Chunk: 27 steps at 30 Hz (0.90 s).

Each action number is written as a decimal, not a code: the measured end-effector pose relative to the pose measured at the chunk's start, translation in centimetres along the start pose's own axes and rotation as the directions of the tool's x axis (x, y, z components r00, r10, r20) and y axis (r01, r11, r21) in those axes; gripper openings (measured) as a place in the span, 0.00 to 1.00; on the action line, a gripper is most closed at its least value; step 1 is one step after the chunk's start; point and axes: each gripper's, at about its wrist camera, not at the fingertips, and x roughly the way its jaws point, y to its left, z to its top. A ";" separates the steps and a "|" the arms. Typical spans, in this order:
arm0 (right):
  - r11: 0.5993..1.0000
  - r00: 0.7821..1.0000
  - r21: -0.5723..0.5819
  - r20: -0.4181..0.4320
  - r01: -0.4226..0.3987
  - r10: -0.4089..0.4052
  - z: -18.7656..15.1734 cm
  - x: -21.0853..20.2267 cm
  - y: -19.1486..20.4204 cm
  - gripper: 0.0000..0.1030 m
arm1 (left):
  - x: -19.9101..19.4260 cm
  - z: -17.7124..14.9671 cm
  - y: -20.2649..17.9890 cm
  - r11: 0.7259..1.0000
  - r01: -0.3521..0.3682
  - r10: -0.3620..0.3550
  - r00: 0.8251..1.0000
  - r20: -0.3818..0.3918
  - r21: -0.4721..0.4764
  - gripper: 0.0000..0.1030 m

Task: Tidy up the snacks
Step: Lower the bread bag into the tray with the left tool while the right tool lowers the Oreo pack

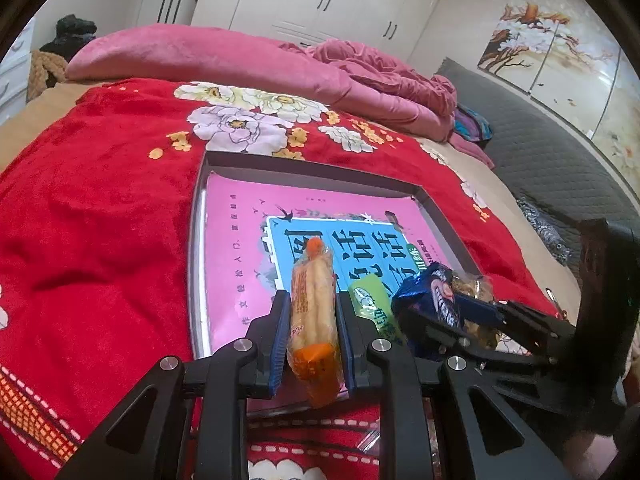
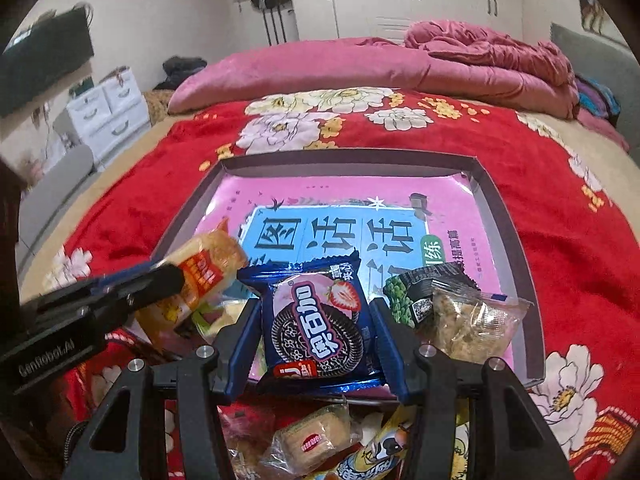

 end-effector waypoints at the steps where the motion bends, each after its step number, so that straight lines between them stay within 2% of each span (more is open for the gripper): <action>1: 1.000 1.000 -0.006 -0.001 0.005 -0.005 -0.1 0.0 0.1 0.53 | 0.1 0.0 0.0 1.000 -0.001 0.001 1.000 -0.001 0.001 0.23; 12: 0.999 0.999 -0.017 -0.008 0.033 -0.033 -0.3 0.0 0.3 0.53 | 1.2 0.3 -0.1 1.000 -0.021 0.021 1.000 -0.003 0.006 0.22; 27: 1.000 0.996 0.015 0.085 -0.007 0.006 0.2 -3.9 -0.1 0.55 | 1.0 0.6 0.7 0.998 -0.057 0.057 0.998 0.003 -0.011 0.22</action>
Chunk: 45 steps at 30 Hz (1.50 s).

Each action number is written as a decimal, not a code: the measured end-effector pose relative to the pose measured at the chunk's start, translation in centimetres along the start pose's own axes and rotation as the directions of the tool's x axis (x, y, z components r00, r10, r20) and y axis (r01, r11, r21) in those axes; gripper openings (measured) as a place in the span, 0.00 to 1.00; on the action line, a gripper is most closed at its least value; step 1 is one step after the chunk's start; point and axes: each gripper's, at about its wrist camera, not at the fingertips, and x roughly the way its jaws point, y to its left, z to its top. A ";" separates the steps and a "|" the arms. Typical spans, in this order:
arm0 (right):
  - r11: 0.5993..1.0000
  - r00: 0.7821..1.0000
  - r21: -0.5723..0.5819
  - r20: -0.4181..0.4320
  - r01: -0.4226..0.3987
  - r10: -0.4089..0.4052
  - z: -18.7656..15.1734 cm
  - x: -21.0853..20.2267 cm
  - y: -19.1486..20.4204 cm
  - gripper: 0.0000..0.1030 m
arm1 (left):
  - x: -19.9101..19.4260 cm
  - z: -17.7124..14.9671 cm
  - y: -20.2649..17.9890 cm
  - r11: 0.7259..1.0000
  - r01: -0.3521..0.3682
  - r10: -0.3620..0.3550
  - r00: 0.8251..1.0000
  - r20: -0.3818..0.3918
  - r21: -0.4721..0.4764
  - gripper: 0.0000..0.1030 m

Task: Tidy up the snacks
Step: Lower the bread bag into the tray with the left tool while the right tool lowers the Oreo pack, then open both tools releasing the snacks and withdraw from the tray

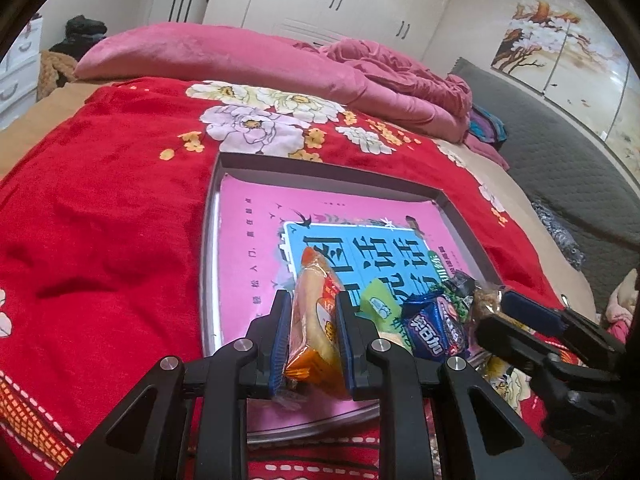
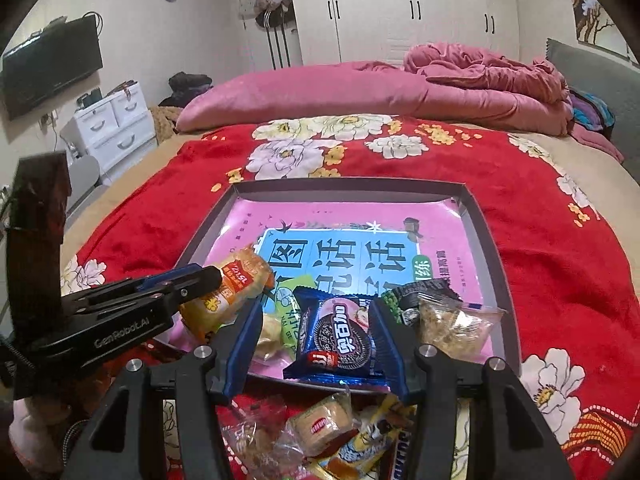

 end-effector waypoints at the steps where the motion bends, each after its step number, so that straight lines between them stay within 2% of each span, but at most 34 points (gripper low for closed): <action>1: 1.000 1.000 0.002 0.001 0.000 0.000 0.0 -0.2 -0.1 0.55 | 0.0 0.0 0.1 1.000 -0.002 0.002 1.000 0.001 0.000 0.22; 13: 1.000 1.000 0.020 -0.004 0.017 -0.017 -0.3 -1.4 -0.7 0.56 | -0.4 0.2 0.5 1.000 -0.012 0.012 1.000 0.002 -0.014 0.25; 17: 0.998 1.000 0.049 0.011 0.025 -0.026 -0.2 -2.0 -1.5 0.60 | -0.8 0.2 0.4 1.000 -0.019 0.019 1.000 0.010 -0.011 0.35; 22: 0.997 0.999 0.073 0.020 0.032 -0.033 0.0 -2.5 -2.4 0.61 | -1.3 0.3 0.4 1.000 -0.021 0.022 1.000 0.018 -0.015 0.40; 31: 0.996 0.999 0.084 0.032 0.032 -0.035 0.0 -3.0 -2.7 0.65 | -2.6 0.6 0.7 1.000 -0.021 0.022 0.999 0.039 -0.022 0.55; 36: 0.995 0.998 0.095 0.048 0.026 -0.030 0.2 -3.5 -3.1 0.68 | -4.3 0.8 1.1 0.999 -0.015 0.019 0.996 0.083 -0.050 0.68; 45: 0.991 0.997 0.128 0.071 0.025 -0.035 0.2 -4.5 -4.2 0.71 | -5.8 0.2 0.5 0.999 -0.021 0.024 0.996 0.088 -0.036 0.71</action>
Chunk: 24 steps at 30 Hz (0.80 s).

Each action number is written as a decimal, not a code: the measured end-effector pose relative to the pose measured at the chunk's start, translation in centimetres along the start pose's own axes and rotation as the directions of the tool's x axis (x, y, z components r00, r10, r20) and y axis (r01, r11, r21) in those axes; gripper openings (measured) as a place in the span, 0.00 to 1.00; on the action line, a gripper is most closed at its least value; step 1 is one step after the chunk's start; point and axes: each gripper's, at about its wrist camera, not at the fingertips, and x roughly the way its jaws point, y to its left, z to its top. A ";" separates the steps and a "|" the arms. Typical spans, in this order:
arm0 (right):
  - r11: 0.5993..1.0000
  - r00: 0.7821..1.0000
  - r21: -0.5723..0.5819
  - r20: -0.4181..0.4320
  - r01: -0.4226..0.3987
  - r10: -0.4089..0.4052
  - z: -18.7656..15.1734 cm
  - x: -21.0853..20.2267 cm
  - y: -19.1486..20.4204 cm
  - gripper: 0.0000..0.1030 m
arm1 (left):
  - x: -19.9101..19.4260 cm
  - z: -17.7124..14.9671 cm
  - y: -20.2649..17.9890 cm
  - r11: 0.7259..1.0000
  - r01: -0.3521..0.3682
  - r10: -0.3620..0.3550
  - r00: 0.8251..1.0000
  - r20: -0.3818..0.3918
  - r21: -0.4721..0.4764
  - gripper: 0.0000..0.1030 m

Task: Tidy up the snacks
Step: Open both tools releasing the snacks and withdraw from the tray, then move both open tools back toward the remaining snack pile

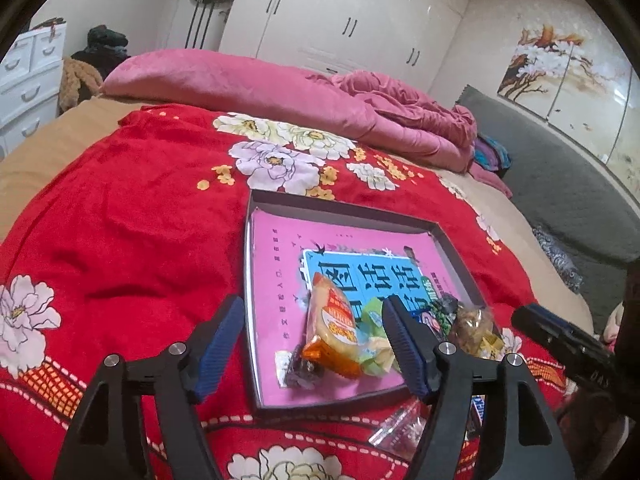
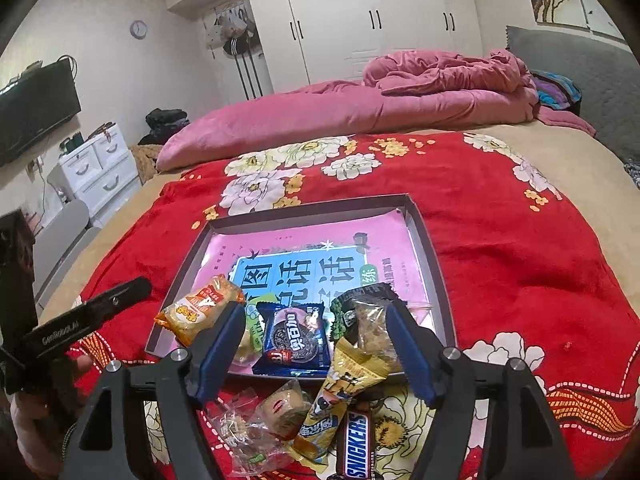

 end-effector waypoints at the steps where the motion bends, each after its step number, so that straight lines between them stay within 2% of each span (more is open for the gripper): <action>1: 1.000 1.000 0.003 0.004 0.000 0.000 0.0 -0.2 -0.1 0.71 | -0.2 -0.1 -0.2 1.000 0.003 -0.003 1.000 0.000 0.004 0.71; 15: 1.000 1.000 0.013 0.020 0.000 0.000 -0.1 -1.4 -0.8 0.72 | -1.7 -1.4 -2.4 0.999 0.028 -0.028 0.999 -0.017 0.039 0.73; 24: 1.000 1.000 0.013 0.030 0.001 -0.002 -0.4 -2.2 -1.1 0.73 | -2.5 -1.9 -3.5 0.998 0.004 -0.003 1.000 -0.013 0.064 0.75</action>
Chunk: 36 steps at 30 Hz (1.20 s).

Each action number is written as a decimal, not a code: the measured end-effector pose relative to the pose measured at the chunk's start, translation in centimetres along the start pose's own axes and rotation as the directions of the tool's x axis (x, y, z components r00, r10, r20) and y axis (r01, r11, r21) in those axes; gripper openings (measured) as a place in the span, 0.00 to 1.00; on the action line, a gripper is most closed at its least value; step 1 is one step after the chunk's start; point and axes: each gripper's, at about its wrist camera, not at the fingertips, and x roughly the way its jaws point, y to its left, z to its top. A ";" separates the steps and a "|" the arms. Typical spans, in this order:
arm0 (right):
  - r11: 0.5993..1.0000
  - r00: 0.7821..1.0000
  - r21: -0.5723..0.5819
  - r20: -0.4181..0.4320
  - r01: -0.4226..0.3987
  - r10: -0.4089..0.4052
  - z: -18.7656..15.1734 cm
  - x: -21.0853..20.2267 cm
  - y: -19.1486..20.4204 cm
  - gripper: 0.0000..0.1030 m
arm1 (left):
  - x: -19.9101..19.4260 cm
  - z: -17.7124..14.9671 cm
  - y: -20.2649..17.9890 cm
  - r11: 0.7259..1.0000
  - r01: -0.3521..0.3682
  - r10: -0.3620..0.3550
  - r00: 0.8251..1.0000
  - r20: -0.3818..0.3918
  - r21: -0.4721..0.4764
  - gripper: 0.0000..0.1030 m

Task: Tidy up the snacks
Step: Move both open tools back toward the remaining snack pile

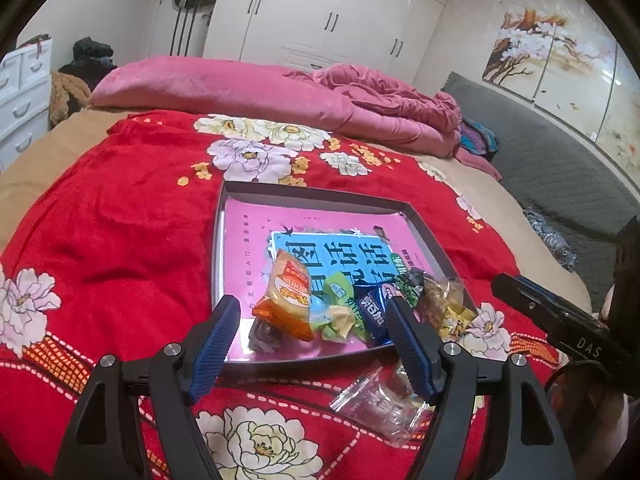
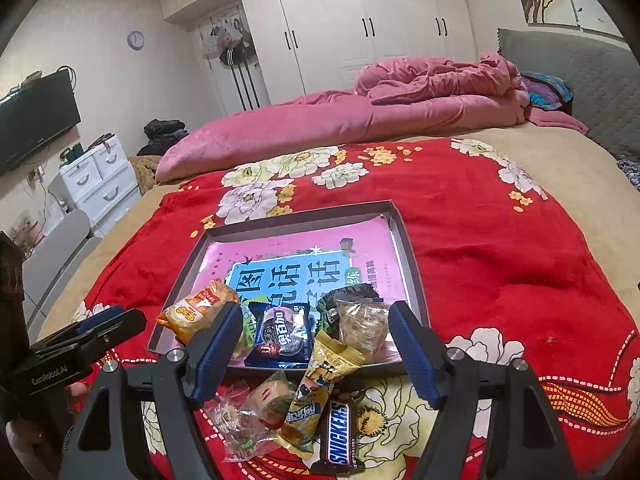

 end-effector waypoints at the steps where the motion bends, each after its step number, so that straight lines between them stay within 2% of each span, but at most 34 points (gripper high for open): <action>1: 1.000 1.000 -0.002 0.001 0.000 0.000 0.0 -0.1 0.0 0.73 | -0.1 0.0 -0.1 1.000 -0.001 0.001 1.000 0.001 0.003 0.75; 12: 0.999 0.999 -0.047 0.030 0.018 -0.017 -0.5 -1.1 0.2 0.81 | -0.8 -0.7 -1.7 0.999 -0.032 0.032 0.999 -0.002 0.043 0.76; 36: 0.998 0.998 -0.053 0.043 0.040 -0.038 -1.5 -3.2 -1.0 0.82 | -1.9 -2.5 -3.2 0.996 -0.054 0.055 0.998 -0.022 0.073 0.76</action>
